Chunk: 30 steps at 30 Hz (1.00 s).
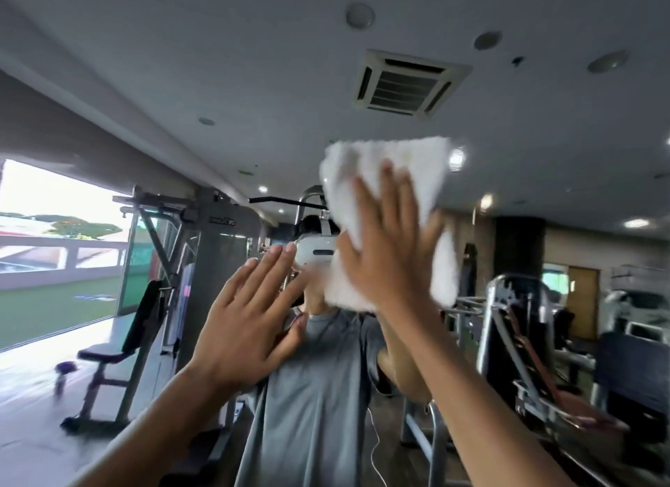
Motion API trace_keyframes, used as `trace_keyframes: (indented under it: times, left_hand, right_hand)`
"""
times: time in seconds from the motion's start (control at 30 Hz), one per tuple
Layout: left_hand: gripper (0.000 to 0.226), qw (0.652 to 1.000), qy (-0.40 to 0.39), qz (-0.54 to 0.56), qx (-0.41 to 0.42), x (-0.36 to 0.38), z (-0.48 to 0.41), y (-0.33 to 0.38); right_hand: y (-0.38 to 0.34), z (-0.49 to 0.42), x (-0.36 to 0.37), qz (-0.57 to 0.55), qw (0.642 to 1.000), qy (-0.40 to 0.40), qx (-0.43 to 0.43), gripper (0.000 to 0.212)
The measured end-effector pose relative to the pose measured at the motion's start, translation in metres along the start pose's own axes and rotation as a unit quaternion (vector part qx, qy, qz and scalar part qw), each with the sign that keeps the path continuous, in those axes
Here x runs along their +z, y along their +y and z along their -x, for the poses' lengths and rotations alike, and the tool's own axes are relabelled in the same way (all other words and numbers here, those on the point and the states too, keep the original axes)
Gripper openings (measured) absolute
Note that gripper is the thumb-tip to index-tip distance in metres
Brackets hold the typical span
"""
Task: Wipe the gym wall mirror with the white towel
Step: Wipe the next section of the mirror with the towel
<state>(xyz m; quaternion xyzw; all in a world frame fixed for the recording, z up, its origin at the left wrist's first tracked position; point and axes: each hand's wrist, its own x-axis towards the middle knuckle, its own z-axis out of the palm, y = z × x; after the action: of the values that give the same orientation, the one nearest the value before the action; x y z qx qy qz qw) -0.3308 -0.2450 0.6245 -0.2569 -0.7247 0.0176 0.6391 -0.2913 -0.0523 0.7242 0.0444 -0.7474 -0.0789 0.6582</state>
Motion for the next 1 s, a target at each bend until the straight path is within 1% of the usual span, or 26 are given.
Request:
trace_keyframes:
  times: [0.07, 0.1, 0.13, 0.17, 0.2, 0.23, 0.33, 0.37, 0.4, 0.43, 0.5, 0.57, 0.63, 0.67, 0.7, 0.73, 0.77, 0.8, 0.87, 0.9, 0.93, 0.97, 1.0]
  left_hand:
    - [0.063, 1.0, -0.018, -0.002, -0.002, -0.007, 0.009, -0.016]
    - [0.062, 1.0, -0.025, -0.002, -0.016, -0.01, 0.014, -0.025]
    - [0.062, 0.999, -0.032, -0.003, -0.031, -0.013, 0.021, -0.034]
    - [0.062, 0.998, -0.039, -0.006, -0.045, -0.016, 0.028, -0.044]
    - [0.061, 0.997, -0.043, -0.008, -0.055, -0.019, 0.035, -0.053]
    - [0.061, 0.997, -0.046, -0.008, -0.066, -0.022, 0.041, -0.062]
    - [0.062, 0.994, -0.049, 0.003, -0.099, -0.029, 0.053, -0.093]
    - [0.062, 0.993, -0.052, 0.004, -0.109, -0.031, 0.055, -0.103]
    - [0.063, 0.991, -0.056, 0.003, -0.119, -0.033, 0.057, -0.112]
    - [0.064, 0.99, -0.058, 0.001, -0.126, -0.034, 0.059, -0.119]
    - [0.065, 0.989, -0.059, -0.002, -0.137, -0.036, 0.065, -0.132]
    - [0.067, 0.985, -0.062, -0.006, -0.163, -0.036, 0.072, -0.146]
    - [0.07, 0.975, -0.055, -0.001, -0.214, -0.036, 0.082, -0.16]
    - [0.072, 0.969, -0.047, 0.008, -0.244, -0.037, 0.086, -0.167]
    - [0.073, 0.961, -0.037, 0.02, -0.272, -0.039, 0.092, -0.175]
    - [0.073, 0.954, -0.028, 0.031, -0.297, -0.041, 0.098, -0.184]
    - [0.074, 0.949, -0.021, 0.036, -0.313, -0.043, 0.104, -0.192]
    - [0.074, 0.946, -0.018, 0.035, -0.321, -0.046, 0.111, -0.201]
    - [0.072, 0.95, -0.023, 0.019, -0.311, -0.046, 0.122, -0.215]
    - [0.071, 0.953, -0.029, 0.013, -0.302, -0.045, 0.126, -0.22]
    - [0.071, 0.953, -0.033, 0.01, -0.3, -0.044, 0.13, -0.225]
    - [0.071, 0.952, -0.032, 0.007, -0.303, -0.042, 0.133, -0.23]
    - [0.072, 0.951, -0.03, 0.003, -0.308, -0.042, 0.136, -0.235]
  right_hand:
    - [-0.018, 0.036, 0.004, 0.006, 0.994, -0.02, -0.107, 0.07]
    - [-0.017, 0.052, 0.005, 0.005, 0.99, -0.027, -0.14, 0.07]
    - [-0.01, 0.065, 0.004, 0.0, 0.988, -0.035, -0.153, 0.069]
    - [-0.002, 0.072, 0.001, -0.002, 0.988, -0.044, -0.147, 0.069]
    - [0.008, 0.073, -0.002, -0.003, 0.992, -0.048, -0.118, 0.069]
    - [0.016, 0.065, -0.006, -0.004, 0.996, -0.049, -0.07, 0.068]
    - [0.01, 0.003, -0.011, -0.017, 0.994, -0.023, 0.11, 0.067]
    - [-0.003, -0.02, -0.011, -0.021, 0.989, -0.01, 0.148, 0.067]
    - [-0.021, -0.041, -0.011, -0.025, 0.986, 0.0, 0.165, 0.068]
    - [-0.042, -0.056, -0.01, -0.027, 0.987, 0.002, 0.161, 0.069]
    - [-0.088, -0.067, -0.002, -0.026, 0.995, -0.006, 0.097, 0.071]
    - [-0.135, -0.054, 0.007, -0.027, 1.0, -0.012, -0.011, 0.072]
    - [-0.166, -0.022, 0.015, -0.02, 0.99, -0.02, -0.139, 0.07]
    - [-0.17, -0.004, 0.019, -0.007, 0.98, -0.028, -0.197, 0.07]
    - [-0.167, 0.013, 0.022, 0.0, 0.972, -0.032, -0.233, 0.07]
    - [-0.159, 0.025, 0.022, -0.003, 0.97, -0.037, -0.24, 0.07]
    - [-0.149, 0.03, 0.021, -0.012, 0.976, -0.037, -0.215, 0.069]
    - [-0.14, 0.027, 0.018, -0.021, 0.986, -0.031, -0.163, 0.068]
    - [-0.135, -0.001, 0.011, -0.033, 0.999, -0.025, -0.022, 0.067]
    - [-0.142, -0.021, 0.008, -0.041, 0.998, -0.022, 0.043, 0.068]
    - [-0.155, -0.041, 0.006, -0.049, 0.995, -0.012, 0.087, 0.069]
    - [-0.17, -0.059, 0.007, -0.054, 0.993, -0.001, 0.106, 0.07]
    - [-0.189, -0.072, 0.009, -0.056, 0.993, 0.0, 0.102, 0.071]
